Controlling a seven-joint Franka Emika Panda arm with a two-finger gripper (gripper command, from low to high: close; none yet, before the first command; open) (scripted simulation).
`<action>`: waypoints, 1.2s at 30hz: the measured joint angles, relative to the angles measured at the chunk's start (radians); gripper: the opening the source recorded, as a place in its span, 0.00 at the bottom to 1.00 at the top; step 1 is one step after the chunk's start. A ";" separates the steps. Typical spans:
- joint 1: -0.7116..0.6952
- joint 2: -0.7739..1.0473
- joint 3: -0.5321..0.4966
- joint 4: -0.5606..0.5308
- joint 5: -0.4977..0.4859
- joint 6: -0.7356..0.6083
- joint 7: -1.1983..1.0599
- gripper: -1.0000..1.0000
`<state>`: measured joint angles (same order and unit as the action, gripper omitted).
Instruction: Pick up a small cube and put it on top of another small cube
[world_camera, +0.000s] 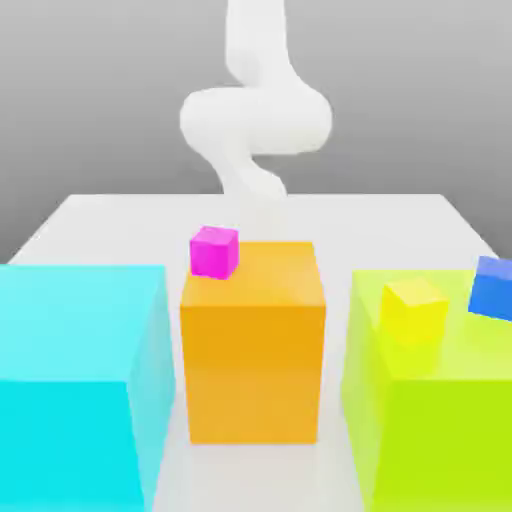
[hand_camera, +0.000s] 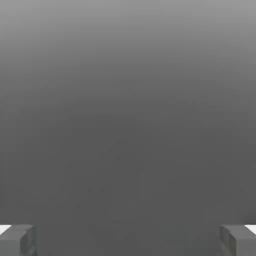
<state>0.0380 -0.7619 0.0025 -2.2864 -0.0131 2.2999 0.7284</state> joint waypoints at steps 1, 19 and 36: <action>0.020 0.025 0.006 0.002 -0.010 0.002 -0.040 0.50; 0.367 0.521 0.185 -0.012 -0.197 0.068 -0.815 0.50; 0.622 0.999 0.408 -0.097 -0.317 0.156 -1.548 0.50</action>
<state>0.6598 0.2376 0.4108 -2.3835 -0.3306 2.4556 -0.8193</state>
